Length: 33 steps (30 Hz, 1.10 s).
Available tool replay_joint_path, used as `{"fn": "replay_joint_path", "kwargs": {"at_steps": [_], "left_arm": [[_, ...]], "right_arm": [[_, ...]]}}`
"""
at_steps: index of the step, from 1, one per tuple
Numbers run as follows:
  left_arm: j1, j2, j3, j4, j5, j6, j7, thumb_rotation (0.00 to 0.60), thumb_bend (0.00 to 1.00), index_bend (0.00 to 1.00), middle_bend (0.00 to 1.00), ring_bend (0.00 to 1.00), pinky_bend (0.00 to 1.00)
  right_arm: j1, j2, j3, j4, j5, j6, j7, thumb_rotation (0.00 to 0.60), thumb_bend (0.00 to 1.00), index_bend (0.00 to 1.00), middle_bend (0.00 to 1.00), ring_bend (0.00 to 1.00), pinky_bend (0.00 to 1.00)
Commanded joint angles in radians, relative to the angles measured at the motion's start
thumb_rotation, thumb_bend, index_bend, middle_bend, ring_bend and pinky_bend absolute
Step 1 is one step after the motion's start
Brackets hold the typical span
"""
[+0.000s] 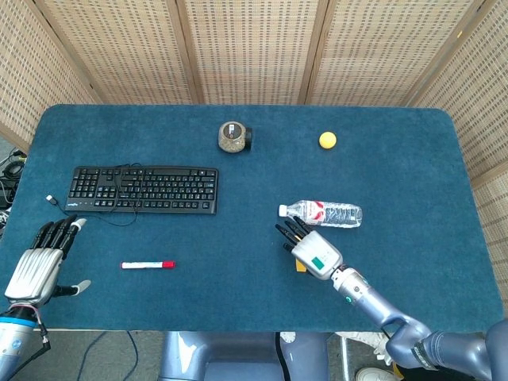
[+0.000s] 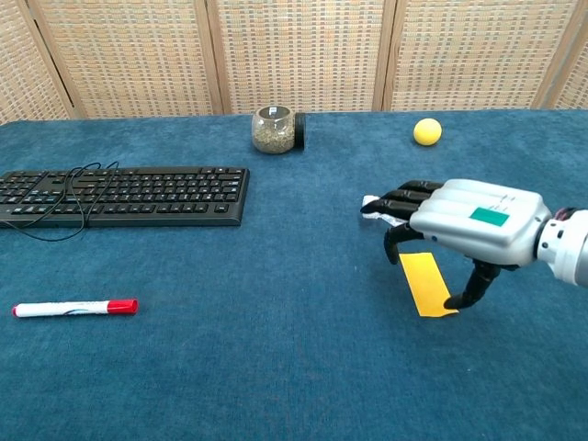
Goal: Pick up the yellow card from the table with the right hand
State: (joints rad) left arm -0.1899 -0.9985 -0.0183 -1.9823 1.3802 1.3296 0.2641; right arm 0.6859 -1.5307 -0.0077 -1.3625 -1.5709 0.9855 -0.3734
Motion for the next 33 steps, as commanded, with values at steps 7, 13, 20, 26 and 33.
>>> {"fn": "replay_joint_path", "kwargs": {"at_steps": [7, 13, 20, 26, 33], "left_arm": [[0.0, 0.001, -0.002, 0.001, -0.004, 0.001, -0.004, 0.6, 0.0, 0.0, 0.0, 0.0, 0.0], [-0.001, 0.001, -0.001, 0.001, -0.004, 0.0, -0.003, 0.6, 0.0, 0.0, 0.0, 0.0, 0.0], [-0.003, -0.003, 0.0, 0.0, -0.006, -0.003, 0.005, 0.6, 0.0, 0.0, 0.0, 0.0, 0.0], [-0.003, -0.004, 0.0, 0.0, -0.008, -0.002, 0.009, 0.6, 0.0, 0.0, 0.0, 0.0, 0.0], [-0.003, -0.003, 0.0, 0.001, -0.009, -0.002, 0.005, 0.6, 0.0, 0.0, 0.0, 0.0, 0.0]], "right_arm": [[-0.007, -0.021, -0.02, 0.022, -0.006, -0.012, -0.023, 0.6, 0.09, 0.37, 0.0, 0.0, 0.0], [-0.012, -0.025, -0.028, 0.044, -0.017, -0.007, -0.033, 0.6, 0.09, 0.38, 0.0, 0.0, 0.0], [-0.01, -0.037, -0.027, 0.077, -0.032, -0.001, -0.041, 0.6, 0.09, 0.38, 0.0, 0.0, 0.0], [-0.007, -0.045, -0.018, 0.08, -0.018, -0.012, -0.047, 0.6, 0.09, 0.39, 0.0, 0.0, 0.0], [-0.006, -0.054, -0.008, 0.087, -0.006, -0.018, -0.051, 0.6, 0.14, 0.4, 0.0, 0.0, 0.0]]}}
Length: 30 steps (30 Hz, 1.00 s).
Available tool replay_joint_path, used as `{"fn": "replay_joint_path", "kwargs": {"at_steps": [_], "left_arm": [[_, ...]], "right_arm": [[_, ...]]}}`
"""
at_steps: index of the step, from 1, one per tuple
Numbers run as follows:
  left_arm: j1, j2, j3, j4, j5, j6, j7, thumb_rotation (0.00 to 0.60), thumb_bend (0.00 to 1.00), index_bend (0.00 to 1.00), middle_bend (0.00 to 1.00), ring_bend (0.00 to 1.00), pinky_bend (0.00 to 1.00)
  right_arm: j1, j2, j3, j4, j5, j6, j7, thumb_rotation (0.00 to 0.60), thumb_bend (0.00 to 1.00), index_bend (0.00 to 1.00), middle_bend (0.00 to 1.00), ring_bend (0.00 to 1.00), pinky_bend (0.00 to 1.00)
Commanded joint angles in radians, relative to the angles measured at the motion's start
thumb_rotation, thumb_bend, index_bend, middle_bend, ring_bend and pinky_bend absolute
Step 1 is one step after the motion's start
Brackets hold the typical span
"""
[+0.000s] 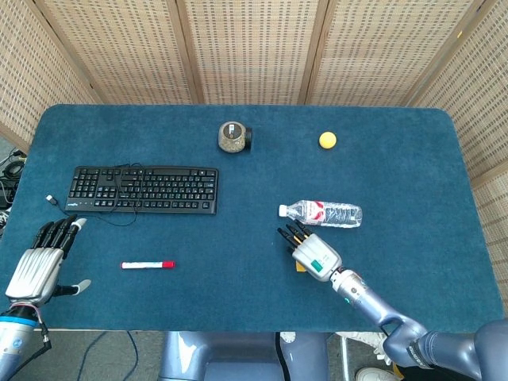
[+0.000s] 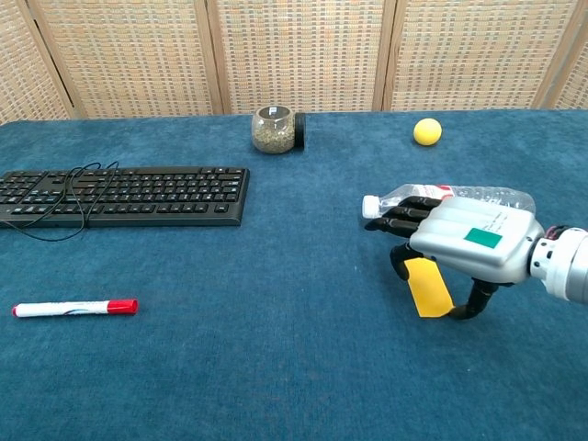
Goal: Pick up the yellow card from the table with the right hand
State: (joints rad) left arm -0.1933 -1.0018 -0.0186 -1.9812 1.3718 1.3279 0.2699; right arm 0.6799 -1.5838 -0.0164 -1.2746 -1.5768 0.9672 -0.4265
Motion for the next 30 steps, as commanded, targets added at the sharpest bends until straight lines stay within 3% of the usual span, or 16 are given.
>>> {"fn": "replay_joint_path", "kwargs": {"at_steps": [1, 8, 30], "left_arm": [[0.0, 0.0, 0.0, 0.0, 0.0, -0.001, 0.0, 0.6, 0.0, 0.0, 0.0, 0.0, 0.0], [-0.001, 0.0, 0.0, -0.001, -0.001, 0.0, 0.0, 0.6, 0.0, 0.0, 0.0, 0.0, 0.0], [0.0, 0.0, 0.002, -0.001, 0.001, 0.001, 0.0, 0.6, 0.0, 0.0, 0.0, 0.0, 0.0]], "right_arm": [[0.001, 0.0, 0.0, -0.001, 0.0, 0.0, 0.004, 0.6, 0.17, 0.42, 0.0, 0.0, 0.0], [0.005, 0.008, -0.009, -0.003, -0.008, -0.011, -0.001, 0.6, 0.34, 0.46, 0.0, 0.0, 0.0], [0.005, 0.012, -0.016, 0.013, -0.006, -0.025, 0.002, 0.6, 0.51, 0.65, 0.0, 0.0, 0.0]]}}
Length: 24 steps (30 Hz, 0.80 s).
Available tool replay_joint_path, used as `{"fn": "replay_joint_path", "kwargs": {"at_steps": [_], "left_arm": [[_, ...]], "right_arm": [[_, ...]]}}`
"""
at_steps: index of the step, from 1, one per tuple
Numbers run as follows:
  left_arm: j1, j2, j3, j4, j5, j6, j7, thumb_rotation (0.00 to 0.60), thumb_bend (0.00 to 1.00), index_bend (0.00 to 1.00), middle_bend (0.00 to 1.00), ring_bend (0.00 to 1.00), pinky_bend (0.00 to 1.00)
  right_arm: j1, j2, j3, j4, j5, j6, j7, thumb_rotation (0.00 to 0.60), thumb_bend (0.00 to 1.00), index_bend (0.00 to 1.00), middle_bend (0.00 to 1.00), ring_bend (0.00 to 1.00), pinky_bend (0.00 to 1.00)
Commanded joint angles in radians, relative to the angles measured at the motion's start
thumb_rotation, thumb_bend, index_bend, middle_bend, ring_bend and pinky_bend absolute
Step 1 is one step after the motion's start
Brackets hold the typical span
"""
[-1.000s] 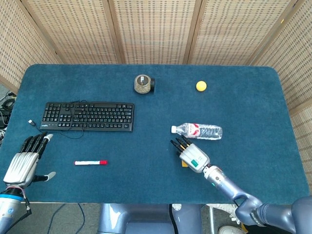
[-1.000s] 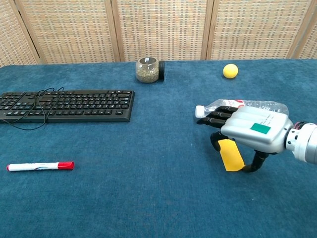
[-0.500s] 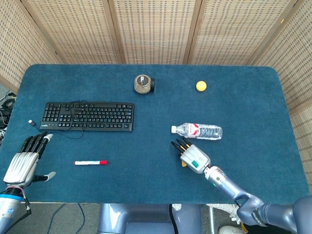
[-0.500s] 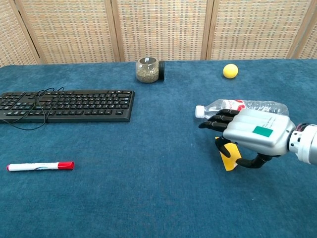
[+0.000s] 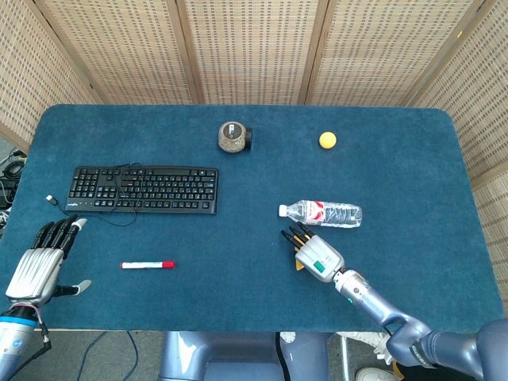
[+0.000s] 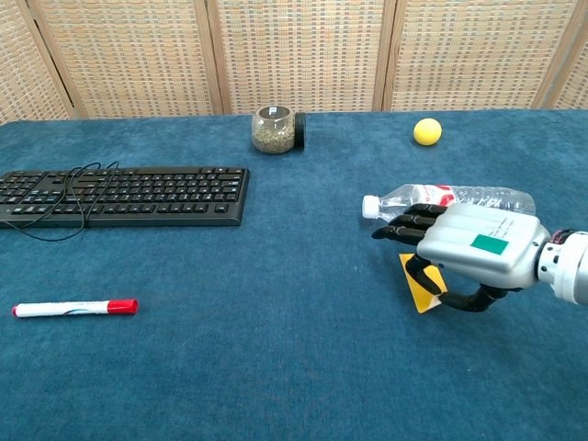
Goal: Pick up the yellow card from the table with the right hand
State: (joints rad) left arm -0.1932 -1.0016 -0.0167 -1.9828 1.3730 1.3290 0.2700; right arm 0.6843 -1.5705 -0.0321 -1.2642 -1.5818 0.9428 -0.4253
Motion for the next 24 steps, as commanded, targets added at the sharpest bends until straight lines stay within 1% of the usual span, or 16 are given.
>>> {"fn": "replay_joint_path", "kwargs": {"at_steps": [1, 7, 12, 14, 15, 16, 20, 21, 24], "left_arm": [[0.0, 0.0, 0.0, 0.0, -0.001, -0.001, -0.001, 0.6, 0.0, 0.0, 0.0, 0.0, 0.0], [-0.001, 0.001, 0.0, 0.0, -0.001, -0.002, -0.002, 0.6, 0.0, 0.0, 0.0, 0.0, 0.0], [-0.002, 0.001, 0.0, 0.0, -0.001, -0.004, -0.003, 0.6, 0.0, 0.0, 0.0, 0.0, 0.0], [-0.003, 0.001, 0.0, 0.0, -0.001, -0.006, -0.004, 0.6, 0.0, 0.0, 0.0, 0.0, 0.0], [-0.004, 0.002, -0.001, 0.0, -0.002, -0.006, -0.005, 0.6, 0.0, 0.0, 0.0, 0.0, 0.0], [-0.003, 0.003, -0.001, 0.0, -0.001, -0.006, -0.007, 0.6, 0.0, 0.0, 0.0, 0.0, 0.0], [-0.002, 0.007, -0.001, 0.001, 0.0, -0.005, -0.017, 0.6, 0.0, 0.0, 0.0, 0.0, 0.0], [-0.002, 0.009, -0.001, 0.001, 0.0, -0.004, -0.02, 0.6, 0.0, 0.0, 0.0, 0.0, 0.0], [-0.001, 0.012, -0.001, 0.001, 0.001, -0.004, -0.028, 0.6, 0.0, 0.0, 0.0, 0.0, 0.0]], "right_arm": [[0.001, -0.002, -0.001, 0.006, -0.002, 0.0, 0.0, 0.6, 0.51, 0.66, 0.0, 0.0, 0.0], [0.002, -0.005, 0.004, 0.007, -0.021, 0.027, 0.014, 0.6, 0.52, 0.71, 0.0, 0.0, 0.0], [0.016, -0.001, 0.039, -0.011, -0.019, 0.045, 0.022, 0.6, 0.52, 0.72, 0.0, 0.0, 0.0], [0.025, 0.0, 0.058, -0.015, -0.009, 0.046, 0.019, 0.6, 0.52, 0.73, 0.0, 0.0, 0.0], [0.033, 0.0, 0.078, -0.014, 0.004, 0.043, 0.015, 0.6, 0.52, 0.73, 0.0, 0.0, 0.0], [0.049, -0.001, 0.115, -0.004, 0.035, 0.03, 0.006, 0.6, 0.52, 0.74, 0.0, 0.0, 0.0], [0.077, -0.002, 0.173, 0.013, 0.101, -0.002, -0.02, 0.6, 0.52, 0.74, 0.0, 0.0, 0.0], [0.084, 0.001, 0.197, 0.017, 0.124, -0.002, -0.025, 0.6, 0.52, 0.75, 0.0, 0.0, 0.0], [0.093, 0.017, 0.226, -0.004, 0.153, 0.002, -0.033, 0.6, 0.52, 0.75, 0.0, 0.0, 0.0]]}}
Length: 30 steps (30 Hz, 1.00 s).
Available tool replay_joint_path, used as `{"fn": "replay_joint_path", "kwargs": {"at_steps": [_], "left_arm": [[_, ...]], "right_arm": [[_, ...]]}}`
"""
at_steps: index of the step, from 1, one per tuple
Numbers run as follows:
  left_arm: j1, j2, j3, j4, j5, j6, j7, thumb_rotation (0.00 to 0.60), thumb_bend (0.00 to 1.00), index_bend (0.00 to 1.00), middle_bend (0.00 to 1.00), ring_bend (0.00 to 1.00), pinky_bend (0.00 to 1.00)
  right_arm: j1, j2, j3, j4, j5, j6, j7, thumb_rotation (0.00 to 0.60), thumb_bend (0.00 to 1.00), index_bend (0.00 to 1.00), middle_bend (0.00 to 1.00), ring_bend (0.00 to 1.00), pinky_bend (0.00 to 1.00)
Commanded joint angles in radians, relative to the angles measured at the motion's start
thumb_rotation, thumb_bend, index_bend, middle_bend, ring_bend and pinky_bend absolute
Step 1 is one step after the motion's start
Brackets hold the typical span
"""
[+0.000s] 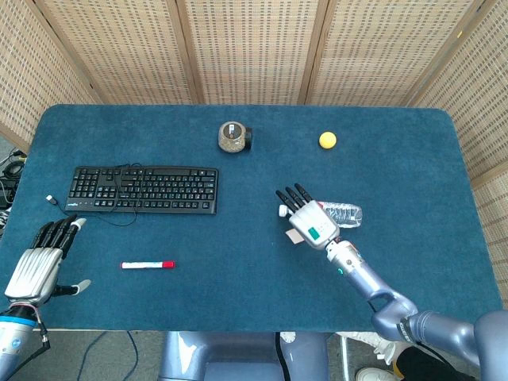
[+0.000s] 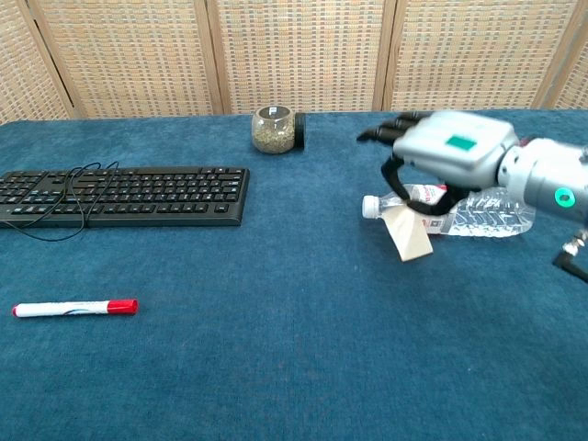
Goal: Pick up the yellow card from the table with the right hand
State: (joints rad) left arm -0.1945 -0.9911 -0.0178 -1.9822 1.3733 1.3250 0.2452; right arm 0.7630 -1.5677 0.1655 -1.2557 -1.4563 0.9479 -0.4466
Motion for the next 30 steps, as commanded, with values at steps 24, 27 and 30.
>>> {"fn": "replay_joint_path", "kwargs": {"at_steps": [24, 27, 30], "left_arm": [[-0.003, 0.021, -0.003, 0.005, 0.004, -0.011, -0.049, 0.6, 0.0, 0.0, 0.0, 0.0, 0.0], [-0.005, 0.021, -0.003, 0.005, 0.003, -0.013, -0.049, 0.6, 0.0, 0.0, 0.0, 0.0, 0.0], [-0.005, 0.022, -0.002, 0.005, 0.004, -0.014, -0.048, 0.6, 0.0, 0.0, 0.0, 0.0, 0.0]], "right_arm": [[0.149, 0.213, 0.177, -0.535, 0.507, -0.375, 0.535, 0.6, 0.5, 0.77, 0.0, 0.0, 0.0], [0.172, 0.217, 0.186, -0.547, 0.547, -0.399, 0.555, 0.6, 0.5, 0.77, 0.01, 0.0, 0.0], [0.204, 0.222, 0.196, -0.568, 0.594, -0.419, 0.579, 0.6, 0.5, 0.77, 0.02, 0.0, 0.0]]}}
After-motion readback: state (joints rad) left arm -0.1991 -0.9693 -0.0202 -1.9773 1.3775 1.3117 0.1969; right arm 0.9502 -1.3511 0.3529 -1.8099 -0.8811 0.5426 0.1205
